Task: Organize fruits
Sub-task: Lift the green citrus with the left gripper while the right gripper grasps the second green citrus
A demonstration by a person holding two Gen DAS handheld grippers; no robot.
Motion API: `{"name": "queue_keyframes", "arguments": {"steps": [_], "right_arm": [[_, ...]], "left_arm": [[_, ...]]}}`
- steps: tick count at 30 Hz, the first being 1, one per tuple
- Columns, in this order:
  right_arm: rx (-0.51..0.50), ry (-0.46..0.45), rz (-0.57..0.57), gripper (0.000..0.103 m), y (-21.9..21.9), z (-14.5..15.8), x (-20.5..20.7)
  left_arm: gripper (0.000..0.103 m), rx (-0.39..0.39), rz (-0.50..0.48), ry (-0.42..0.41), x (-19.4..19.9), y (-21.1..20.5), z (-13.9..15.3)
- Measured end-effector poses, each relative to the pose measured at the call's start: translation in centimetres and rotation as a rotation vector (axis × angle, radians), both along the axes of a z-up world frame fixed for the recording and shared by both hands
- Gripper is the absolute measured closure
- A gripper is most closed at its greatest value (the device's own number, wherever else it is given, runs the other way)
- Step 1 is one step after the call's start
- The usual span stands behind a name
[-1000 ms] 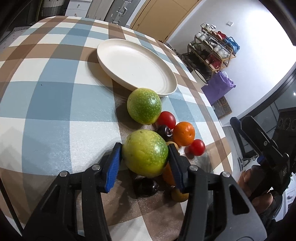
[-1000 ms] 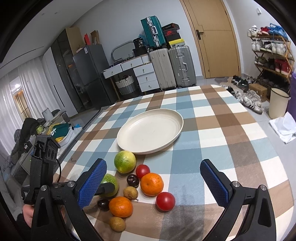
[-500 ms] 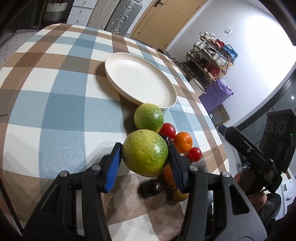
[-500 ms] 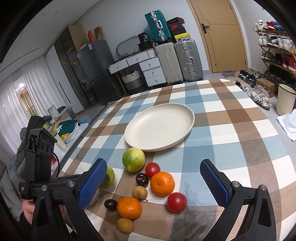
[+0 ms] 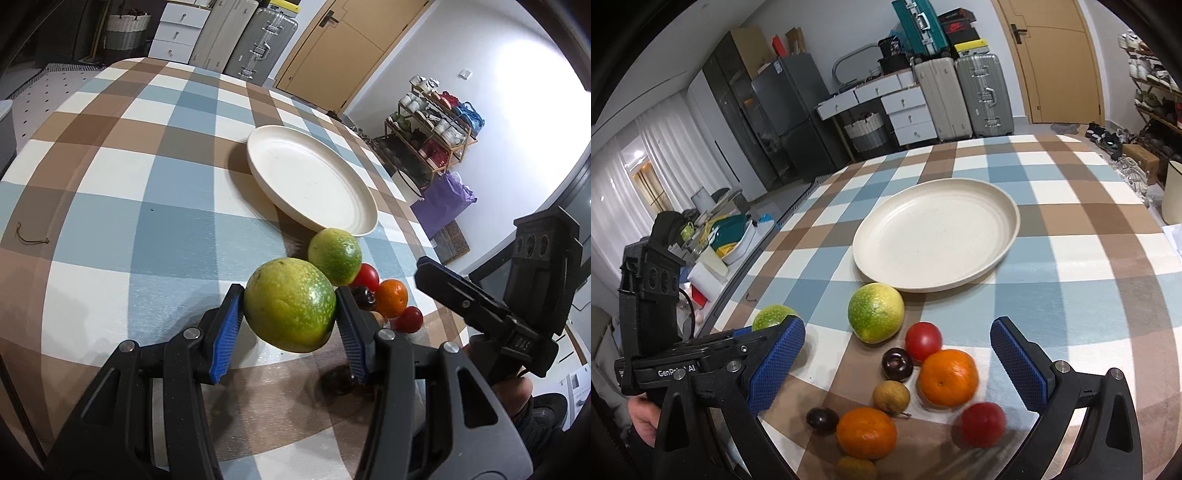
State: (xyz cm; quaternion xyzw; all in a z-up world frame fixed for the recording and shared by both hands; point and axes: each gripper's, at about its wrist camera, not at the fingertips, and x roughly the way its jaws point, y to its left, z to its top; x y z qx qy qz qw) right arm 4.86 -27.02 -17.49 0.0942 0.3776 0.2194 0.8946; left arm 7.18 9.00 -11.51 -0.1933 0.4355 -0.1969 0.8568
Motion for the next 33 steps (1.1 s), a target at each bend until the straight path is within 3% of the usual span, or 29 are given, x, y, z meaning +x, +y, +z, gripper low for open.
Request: {"name": "queue_keyframes", "arguments": {"steps": [25,33], "right_arm": [[-0.132,0.080,0.072,0.000,6.6,-2.1,4.4],[-0.148,0.099,0.093,0.017,7.6,-2.6,4.6]], "left_arm": [[0.056,0.024,0.108,-0.015,-0.5,4.1,-0.2],[0.056,0.031,0.112,-0.011,-0.7,4.0,-0.2]]}}
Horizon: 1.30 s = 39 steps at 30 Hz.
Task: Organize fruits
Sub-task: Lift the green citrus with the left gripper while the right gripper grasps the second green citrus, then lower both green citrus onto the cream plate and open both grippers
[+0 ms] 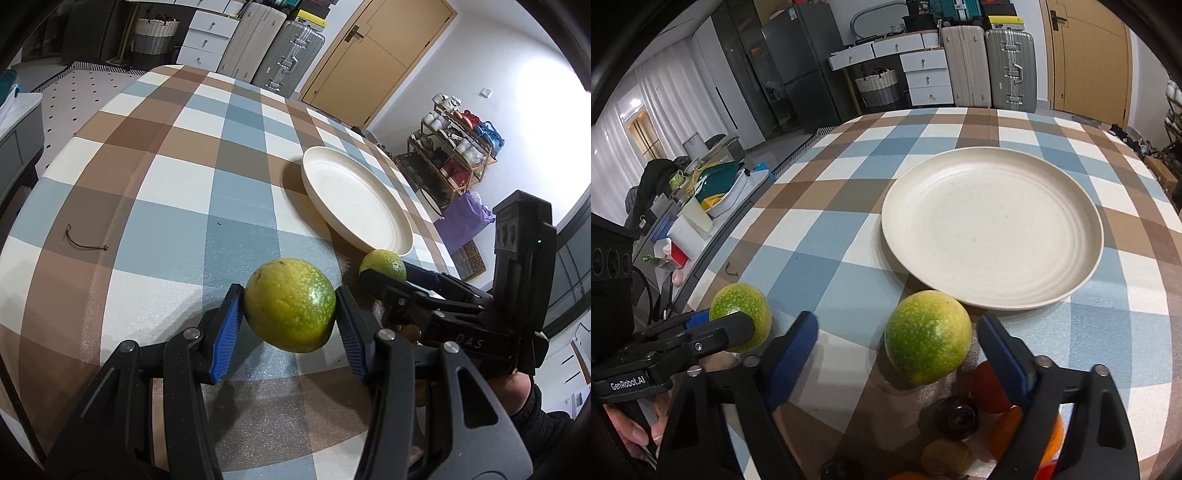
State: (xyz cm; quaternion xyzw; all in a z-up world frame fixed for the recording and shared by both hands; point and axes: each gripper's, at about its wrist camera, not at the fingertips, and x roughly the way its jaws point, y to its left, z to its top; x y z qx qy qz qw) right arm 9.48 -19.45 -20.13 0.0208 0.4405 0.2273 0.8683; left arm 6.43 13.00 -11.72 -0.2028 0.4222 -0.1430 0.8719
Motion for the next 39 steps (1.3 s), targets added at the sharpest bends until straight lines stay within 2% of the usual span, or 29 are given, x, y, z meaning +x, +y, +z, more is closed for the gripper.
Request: {"name": "queue_keyframes", "arguments": {"steps": [3,7,18,25,32,39], "right_arm": [[0.000,0.014,-0.009,0.024,-0.1,-0.3,0.1],[0.021,0.007,-0.016,0.054,-0.7,-0.3,0.1],[0.077,0.005,0.006,0.054,-1.8,-0.2,-0.2],[0.160,-0.003,0.001,0.054,-3.6,0.8,-0.5],[0.285,-0.079,-0.030,0.054,-6.9,2.8,-0.1],[0.333,-0.089,-0.040,0.054,-9.3,4.4,1.8]], "left_arm": [[0.056,0.005,-0.001,0.001,0.1,-0.1,0.0],[0.056,0.011,0.005,0.003,0.3,-0.2,0.1],[0.056,0.044,-0.016,0.003,0.9,-1.7,1.1],[0.056,0.056,-0.036,0.002,1.7,-3.1,1.9],[0.056,0.080,-0.063,-0.012,3.8,-4.8,3.1],[0.056,0.097,-0.105,-0.015,7.7,-7.3,4.3]]}}
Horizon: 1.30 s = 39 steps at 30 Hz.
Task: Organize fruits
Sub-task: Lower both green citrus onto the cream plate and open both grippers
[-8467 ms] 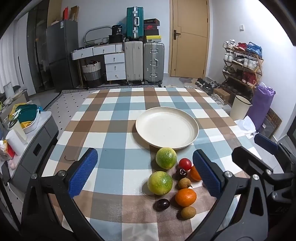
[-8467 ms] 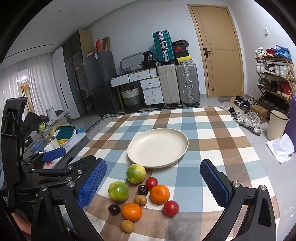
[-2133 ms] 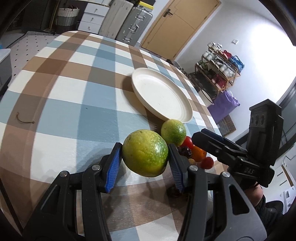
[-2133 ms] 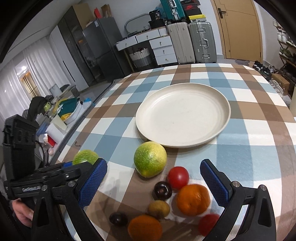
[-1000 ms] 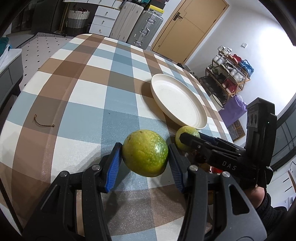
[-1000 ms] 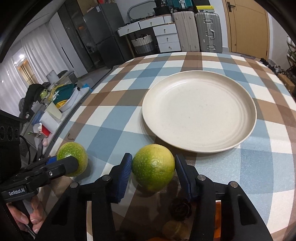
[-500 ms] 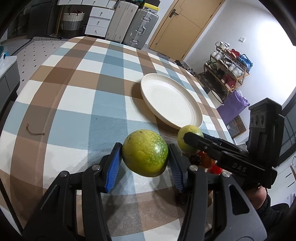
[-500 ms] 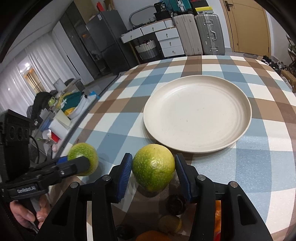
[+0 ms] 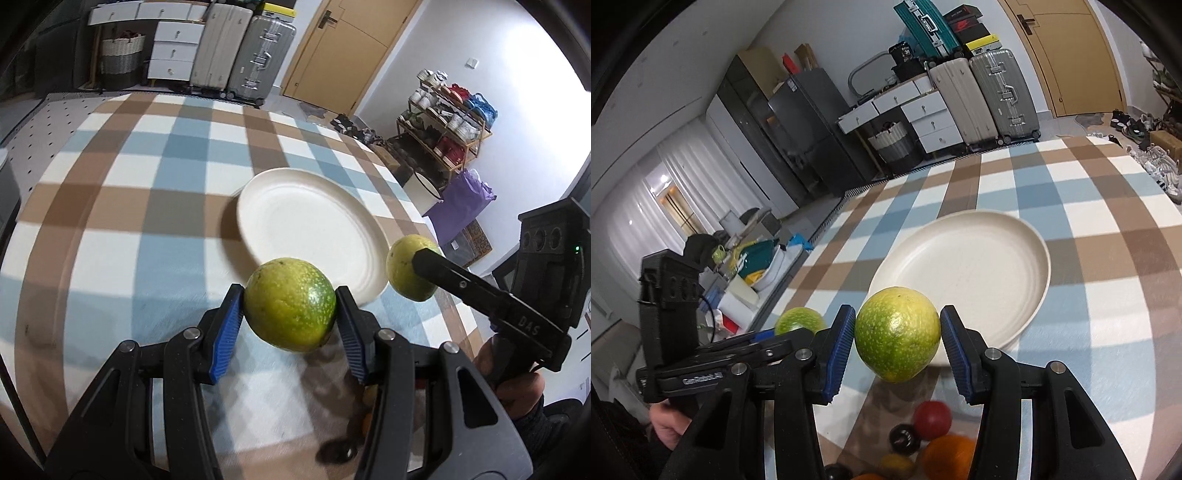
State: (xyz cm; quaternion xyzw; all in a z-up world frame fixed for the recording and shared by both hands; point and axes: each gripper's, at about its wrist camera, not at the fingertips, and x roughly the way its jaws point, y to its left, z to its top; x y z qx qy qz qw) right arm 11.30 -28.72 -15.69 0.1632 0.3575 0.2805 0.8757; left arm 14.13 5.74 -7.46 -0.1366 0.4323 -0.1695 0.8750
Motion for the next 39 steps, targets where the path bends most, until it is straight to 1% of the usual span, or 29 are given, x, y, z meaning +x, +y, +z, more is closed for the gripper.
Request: {"name": "queue_keyframes", "arguments": {"steps": [5,11,14,17,21,23,25,27,31,39], "right_arm": [[0.030,0.007,0.008,0.054,-1.1,1.2,2.0],[0.029,0.005,0.014,0.054,-1.6,1.9,5.0],[0.033,0.022,0.016,0.054,-1.9,1.8,6.8],[0.036,0.040,0.013,0.054,-2.2,1.4,8.5],[0.043,0.076,-0.003,0.054,-2.8,0.3,10.9],[0.042,0.097,-0.009,0.054,-3.0,-0.4,12.0],[0.048,0.110,-0.015,0.054,-3.2,-0.9,12.8],[0.061,0.128,-0.018,0.054,-3.2,-1.5,13.6],[0.065,0.149,-0.009,0.054,-3.0,-2.5,14.8],[0.071,0.174,0.004,0.054,-2.4,-3.7,15.7]], "left_arm": [[0.056,0.005,-0.044,-0.001,3.4,-2.2,0.9],[0.056,0.019,-0.076,-0.011,8.2,-4.2,1.8],[0.056,0.026,-0.088,-0.006,10.5,-4.9,1.8],[0.056,0.032,-0.101,0.004,12.9,-5.6,1.5],[0.056,0.035,-0.116,0.041,16.0,-6.3,0.0],[0.056,0.042,-0.112,0.054,16.9,-6.5,-0.8],[0.056,0.029,-0.112,0.067,17.9,-6.5,-1.6],[0.056,0.047,-0.115,0.069,18.3,-6.8,-2.3],[0.056,0.048,-0.125,0.083,19.0,-7.3,-3.4],[0.056,0.064,-0.114,0.079,19.6,-7.8,-4.2]]}}
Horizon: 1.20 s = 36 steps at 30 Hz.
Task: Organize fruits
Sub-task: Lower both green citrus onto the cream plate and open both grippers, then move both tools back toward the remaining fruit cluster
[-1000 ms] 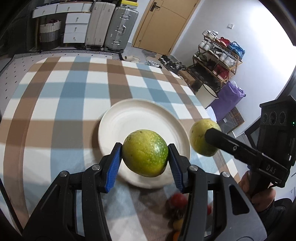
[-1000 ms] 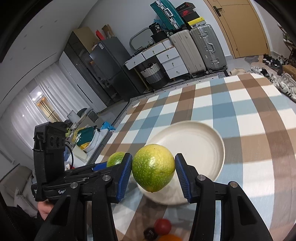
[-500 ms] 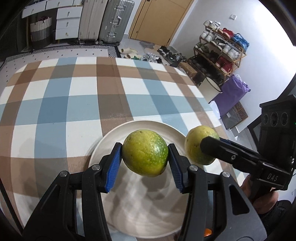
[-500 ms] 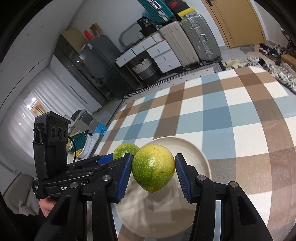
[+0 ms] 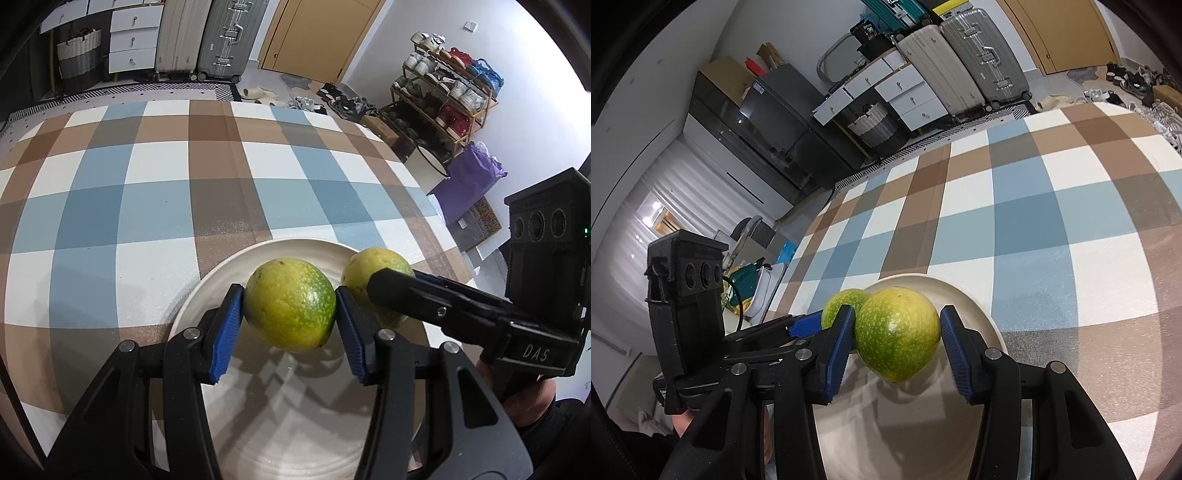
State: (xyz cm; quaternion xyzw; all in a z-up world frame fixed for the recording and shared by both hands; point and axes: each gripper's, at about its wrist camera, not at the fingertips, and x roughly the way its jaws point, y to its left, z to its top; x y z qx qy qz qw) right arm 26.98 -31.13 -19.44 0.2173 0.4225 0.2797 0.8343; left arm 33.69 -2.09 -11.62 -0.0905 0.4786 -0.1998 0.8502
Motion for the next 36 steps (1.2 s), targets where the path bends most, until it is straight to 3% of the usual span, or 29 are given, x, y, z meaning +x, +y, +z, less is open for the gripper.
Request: {"name": "queue_keyframes", "arguments": {"steps": [5,7,14,23,30,36], "right_arm": [[0.006,0.009,-0.017,0.052,-0.4,-0.2,0.0],[0.019,-0.003,-0.013,0.050,-0.7,0.3,-0.2],[-0.007,-0.079,-0.033,0.050,-1.1,3.1,-2.1],[-0.038,-0.147,-0.055,0.050,-1.5,5.5,-6.2],[-0.152,-0.249,-0.073,0.050,-0.7,7.2,-10.3],[-0.181,-0.296,-0.088,0.047,-0.3,8.0,-13.6]], "left_arm": [[0.055,0.000,0.007,-0.013,-0.2,0.3,0.5],[0.051,0.002,0.013,-0.022,-0.7,0.5,1.1],[0.050,0.001,0.051,-0.040,-2.8,1.8,3.0],[0.050,0.055,0.067,-0.120,-8.0,2.2,6.0],[0.050,0.100,0.094,-0.179,-12.4,2.0,8.0],[0.046,0.129,0.101,-0.235,-16.7,2.0,9.4]]}}
